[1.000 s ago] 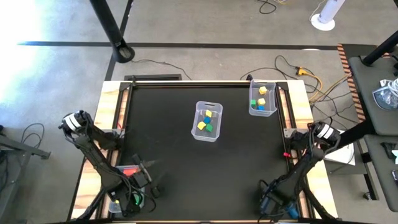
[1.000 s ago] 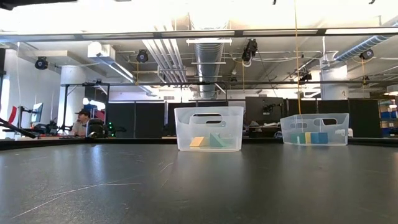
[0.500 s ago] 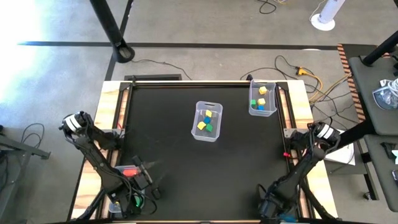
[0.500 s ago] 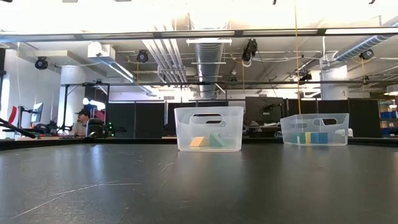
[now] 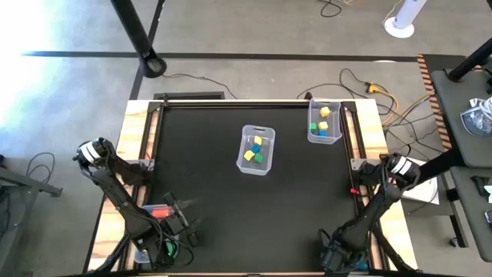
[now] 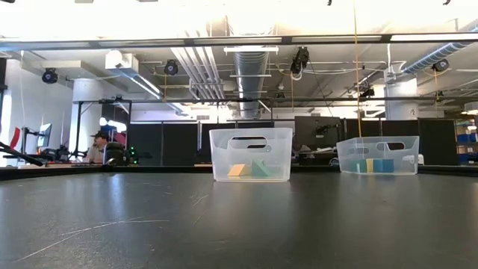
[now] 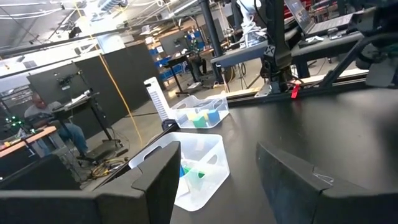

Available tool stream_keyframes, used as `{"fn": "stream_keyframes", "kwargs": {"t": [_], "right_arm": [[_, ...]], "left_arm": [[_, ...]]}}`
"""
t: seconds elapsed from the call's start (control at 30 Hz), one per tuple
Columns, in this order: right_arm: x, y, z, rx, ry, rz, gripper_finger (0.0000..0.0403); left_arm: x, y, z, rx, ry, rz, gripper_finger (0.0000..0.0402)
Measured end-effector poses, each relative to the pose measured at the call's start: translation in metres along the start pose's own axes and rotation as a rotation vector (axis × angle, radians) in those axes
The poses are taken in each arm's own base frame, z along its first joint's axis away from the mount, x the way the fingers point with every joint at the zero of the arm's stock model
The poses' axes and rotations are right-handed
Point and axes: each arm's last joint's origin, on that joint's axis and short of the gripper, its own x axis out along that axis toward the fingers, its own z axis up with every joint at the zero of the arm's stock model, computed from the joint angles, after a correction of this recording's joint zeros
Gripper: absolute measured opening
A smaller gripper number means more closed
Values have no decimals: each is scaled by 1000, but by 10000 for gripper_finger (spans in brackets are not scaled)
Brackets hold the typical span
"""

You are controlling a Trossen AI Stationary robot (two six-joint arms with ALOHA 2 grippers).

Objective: Sort blocks by size
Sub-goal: Put the blue cylindrical block into the bottom transparent bin

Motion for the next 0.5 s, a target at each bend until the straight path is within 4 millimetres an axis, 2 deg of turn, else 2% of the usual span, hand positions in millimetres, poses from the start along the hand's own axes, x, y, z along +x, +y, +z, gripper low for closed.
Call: {"fn": "stream_keyframes", "kwargs": {"t": [0.3, 0.5], "right_arm": [[30, -1, 24, -86, 45, -130, 271], [35, -3, 27, -116, 103, -156, 233]], "left_arm": [[0, 0, 0, 5, 0, -1, 194], [0, 0, 0, 5, 0, 0, 194]]}}
